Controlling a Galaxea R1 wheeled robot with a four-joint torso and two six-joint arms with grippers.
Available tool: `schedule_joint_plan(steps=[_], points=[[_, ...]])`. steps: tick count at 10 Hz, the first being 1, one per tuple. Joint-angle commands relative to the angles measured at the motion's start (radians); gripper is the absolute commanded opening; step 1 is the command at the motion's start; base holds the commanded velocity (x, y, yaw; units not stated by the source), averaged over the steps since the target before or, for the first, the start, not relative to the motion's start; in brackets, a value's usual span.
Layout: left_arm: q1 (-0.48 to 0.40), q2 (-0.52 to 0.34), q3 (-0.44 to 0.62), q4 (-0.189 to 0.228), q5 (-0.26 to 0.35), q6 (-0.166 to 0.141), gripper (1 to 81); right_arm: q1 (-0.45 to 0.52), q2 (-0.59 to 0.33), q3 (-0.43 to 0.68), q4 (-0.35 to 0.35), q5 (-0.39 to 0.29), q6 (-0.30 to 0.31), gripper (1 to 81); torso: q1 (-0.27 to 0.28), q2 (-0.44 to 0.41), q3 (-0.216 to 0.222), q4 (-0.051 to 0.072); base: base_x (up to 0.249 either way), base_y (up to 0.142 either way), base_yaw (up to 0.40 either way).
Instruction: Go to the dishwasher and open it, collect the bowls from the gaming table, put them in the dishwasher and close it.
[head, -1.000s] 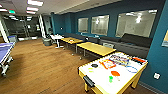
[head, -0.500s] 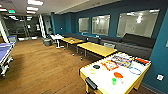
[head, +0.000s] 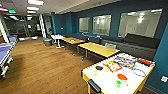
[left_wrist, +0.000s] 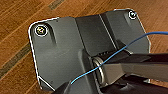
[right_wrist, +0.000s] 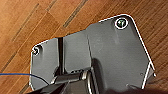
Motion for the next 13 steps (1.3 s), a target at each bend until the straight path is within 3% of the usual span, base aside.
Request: schedule_joint_plan(steps=[1,4,13], points=[[-0.049,-0.003,0.002,-0.005,0.051,0.005,81.1,0.054,0.000,0.003,-0.008,-0.041,-0.001,81.1,0.000,0.000,0.000,0.000,0.088,0.068,0.000],[-0.049,-0.002,0.002,-0.005,0.051,0.005,81.1,0.052,-0.003,0.003,-0.008,-0.040,0.000,81.1,0.000,0.000,0.000,0.000,0.089,0.068,0.000],[-0.049,-0.002,0.004,-0.005,0.051,0.005,81.1,0.054,-0.003,0.003,-0.006,-0.040,0.000,81.1,0.000,0.001,0.000,0.000,0.019,0.000,0.000]])
